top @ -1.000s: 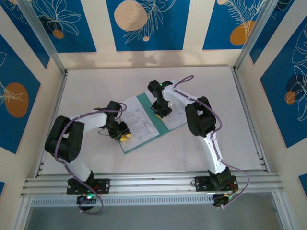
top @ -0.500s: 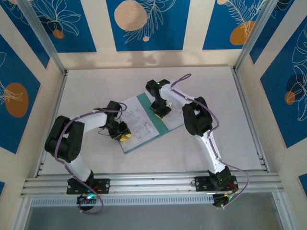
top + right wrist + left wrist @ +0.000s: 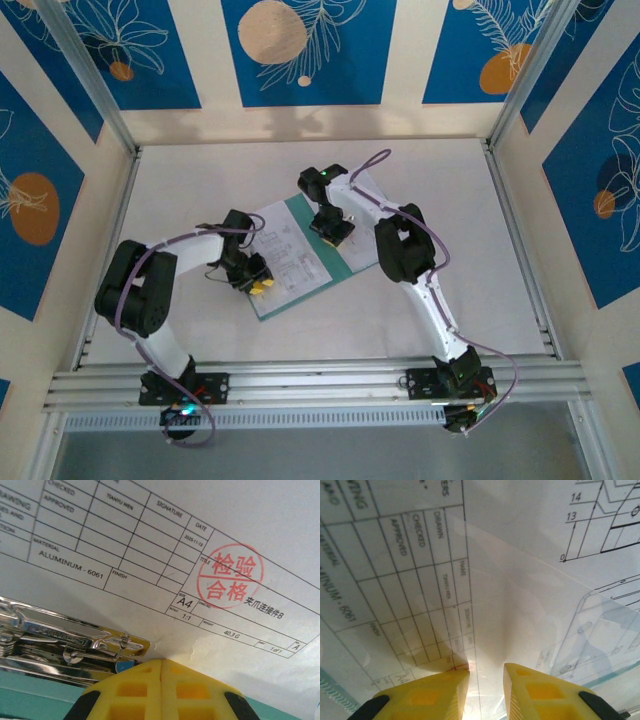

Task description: Put the files into the folder

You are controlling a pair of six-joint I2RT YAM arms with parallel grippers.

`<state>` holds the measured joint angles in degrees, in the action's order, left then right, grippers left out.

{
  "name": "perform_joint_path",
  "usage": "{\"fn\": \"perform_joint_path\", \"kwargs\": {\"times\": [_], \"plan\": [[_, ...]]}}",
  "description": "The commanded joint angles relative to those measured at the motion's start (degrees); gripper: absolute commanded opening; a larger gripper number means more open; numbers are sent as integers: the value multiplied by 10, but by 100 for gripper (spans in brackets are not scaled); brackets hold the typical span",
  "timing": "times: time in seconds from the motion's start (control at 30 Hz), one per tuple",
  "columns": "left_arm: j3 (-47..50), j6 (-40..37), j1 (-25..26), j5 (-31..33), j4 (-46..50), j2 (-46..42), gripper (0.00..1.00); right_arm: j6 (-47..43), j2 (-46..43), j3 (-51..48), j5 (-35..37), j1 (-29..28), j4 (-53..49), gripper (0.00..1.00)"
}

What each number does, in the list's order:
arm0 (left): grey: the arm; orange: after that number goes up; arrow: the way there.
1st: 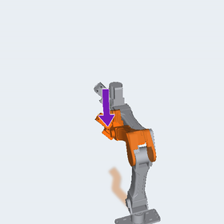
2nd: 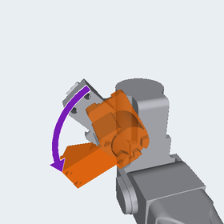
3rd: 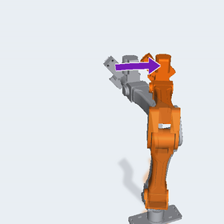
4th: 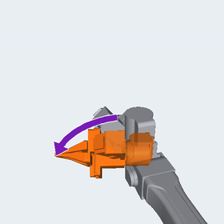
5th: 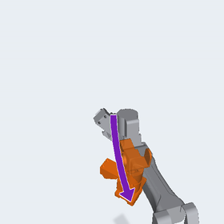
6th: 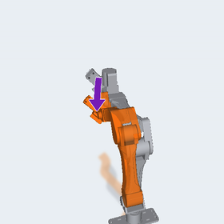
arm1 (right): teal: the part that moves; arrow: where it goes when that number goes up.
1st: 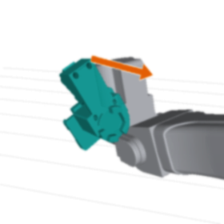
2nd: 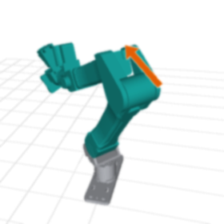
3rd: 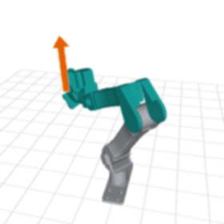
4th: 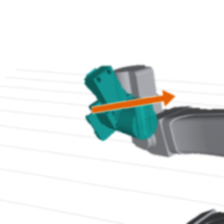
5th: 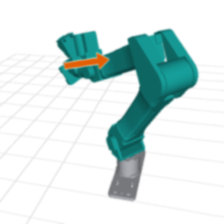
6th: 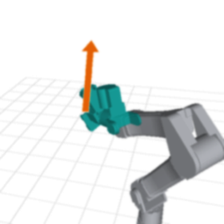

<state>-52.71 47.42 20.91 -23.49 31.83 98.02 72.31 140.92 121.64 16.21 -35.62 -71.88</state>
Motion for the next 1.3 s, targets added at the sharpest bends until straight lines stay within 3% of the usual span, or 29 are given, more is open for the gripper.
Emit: {"fn": "perform_joint_path", "kwargs": {"times": [0.0, 0.27, 0.67, 0.93, 1.27], "plan": [[8, -20, 5, 5, -55, 40, 26, -20, 107, -53, -139, -50, -1, 0], [17, -36, 5, 19, -38, 27, 26, -48, -19, -66, -94, -31, 31, 0], [25, -49, 4, 34, -27, 19, 26, -58, -70, -46, -83, -6, 37, 0], [17, -65, 3, 47, -9, 20, 26, -82, -129, -54, -51, 9, 67, 9], [3, -94, -6, 63, 25, 15, 27, -111, -133, -123, -93, 41, 113, 17]]}}
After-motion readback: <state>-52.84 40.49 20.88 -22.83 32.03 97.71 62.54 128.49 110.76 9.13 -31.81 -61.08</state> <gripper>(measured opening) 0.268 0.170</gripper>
